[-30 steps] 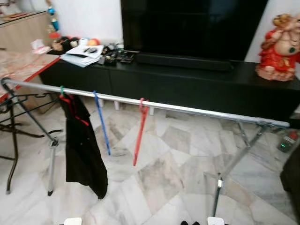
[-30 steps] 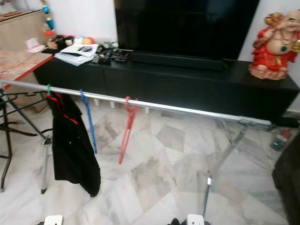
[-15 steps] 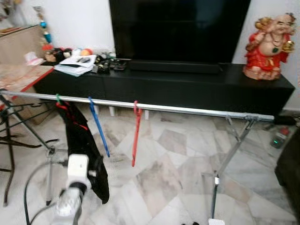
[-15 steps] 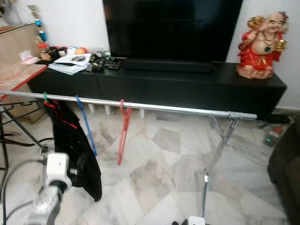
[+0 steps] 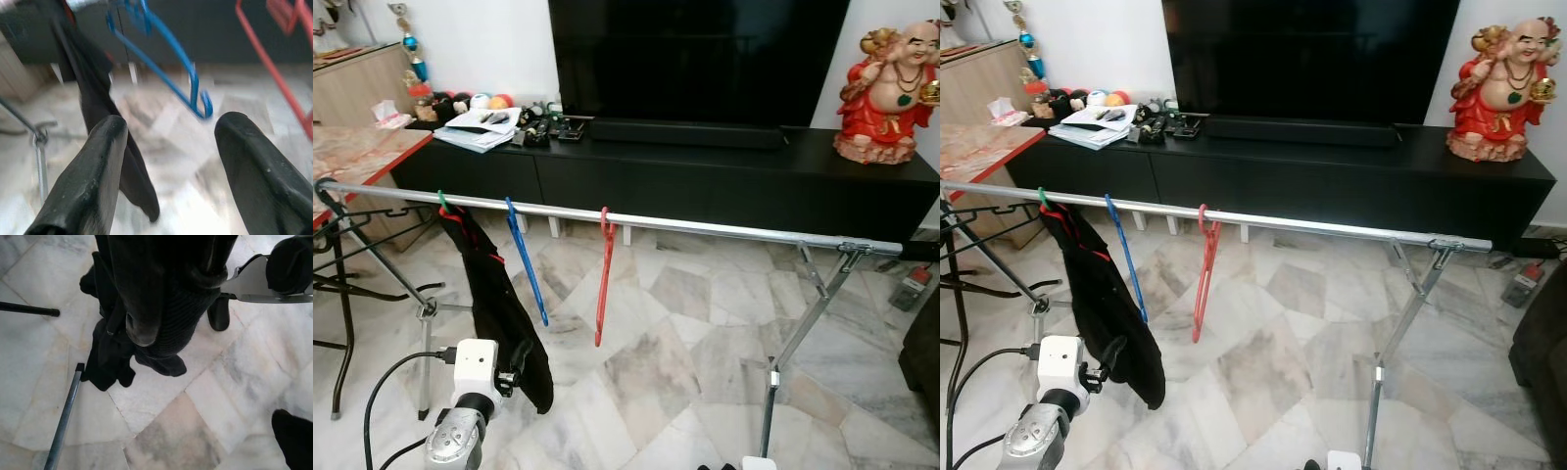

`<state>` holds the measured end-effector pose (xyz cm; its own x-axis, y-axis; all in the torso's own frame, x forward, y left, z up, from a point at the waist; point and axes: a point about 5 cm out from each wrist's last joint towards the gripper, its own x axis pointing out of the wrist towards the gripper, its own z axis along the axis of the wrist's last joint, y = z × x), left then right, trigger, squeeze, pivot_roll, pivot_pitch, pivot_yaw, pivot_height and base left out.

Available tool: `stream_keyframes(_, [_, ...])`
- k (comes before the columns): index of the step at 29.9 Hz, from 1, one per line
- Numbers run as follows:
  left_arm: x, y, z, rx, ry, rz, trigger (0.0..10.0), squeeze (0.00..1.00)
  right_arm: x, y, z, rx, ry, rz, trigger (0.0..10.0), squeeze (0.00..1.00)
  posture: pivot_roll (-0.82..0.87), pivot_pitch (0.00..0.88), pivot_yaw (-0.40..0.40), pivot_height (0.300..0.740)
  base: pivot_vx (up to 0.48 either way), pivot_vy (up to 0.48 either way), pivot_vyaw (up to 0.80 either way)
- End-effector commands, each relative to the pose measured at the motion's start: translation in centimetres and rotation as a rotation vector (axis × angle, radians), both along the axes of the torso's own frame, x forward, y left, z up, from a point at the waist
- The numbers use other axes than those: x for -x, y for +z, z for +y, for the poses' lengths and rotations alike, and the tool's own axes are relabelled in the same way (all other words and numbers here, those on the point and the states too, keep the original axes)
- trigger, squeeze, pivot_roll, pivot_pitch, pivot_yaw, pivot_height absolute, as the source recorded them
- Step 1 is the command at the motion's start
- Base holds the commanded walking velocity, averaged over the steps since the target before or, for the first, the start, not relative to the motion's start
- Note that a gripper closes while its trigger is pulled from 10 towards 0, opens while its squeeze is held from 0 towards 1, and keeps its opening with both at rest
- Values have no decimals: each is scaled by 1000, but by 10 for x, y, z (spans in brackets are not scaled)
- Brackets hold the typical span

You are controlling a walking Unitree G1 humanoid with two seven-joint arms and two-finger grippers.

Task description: Hang hanger

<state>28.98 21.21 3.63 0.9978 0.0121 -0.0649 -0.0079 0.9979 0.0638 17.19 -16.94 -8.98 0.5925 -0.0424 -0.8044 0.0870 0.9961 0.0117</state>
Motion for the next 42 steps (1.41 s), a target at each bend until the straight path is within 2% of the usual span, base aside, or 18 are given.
stream_keyframes(1, [-9, 17, -3, -28, 1, -64, 10000, 0, -5, 2, 3, 2, 14, -21, 10000, 0, 16, 0, 71, 740, 311, 0, 800])
stream_keyframes(4, [-13, 23, -8, -28, -9, -94, 10000, 0, -3, 1, 2, -5, -5, -7, 10000, 0, 19, 0, 67, 740, 328, 0, 406])
stream_keyframes(7, [-16, 25, -9, -46, -7, -75, 10000, 0, -3, 1, 1, -3, -4, -4, 10000, 0, 18, 0, 68, 740, 321, 0, 0])
stream_keyframes(9, [-17, 26, -14, 15, -6, -80, 10000, 0, -3, 1, 1, -5, 4, -7, 10000, 0, 15, 0, 65, 740, 307, 0, 0])
stream_keyframes(13, [-16, 33, -19, 30, -11, -93, 10000, 0, -3, 1, 2, -11, -4, -10, 10000, 0, 21, 0, 57, 740, 309, 0, 0])
stream_keyframes(22, [-14, 38, -19, 56, -12, -95, 10000, 0, -5, 2, 4, -19, 8, -14, 10000, 0, 21, 0, 54, 740, 315, 0, 0])
stream_keyframes(30, [-11, 39, -21, 41, -17, -96, 10000, 0, -3, 1, 4, -18, 13, -11, 10000, 0, 26, 0, 50, 740, 276, 0, 0])
stream_keyframes(42, [-5, 40, -15, 13, 20, -68, 10000, 0, 2, -1, 0, -11, 21, 8, 10000, 0, 30, 0, 48, 740, 0, 0, 0])
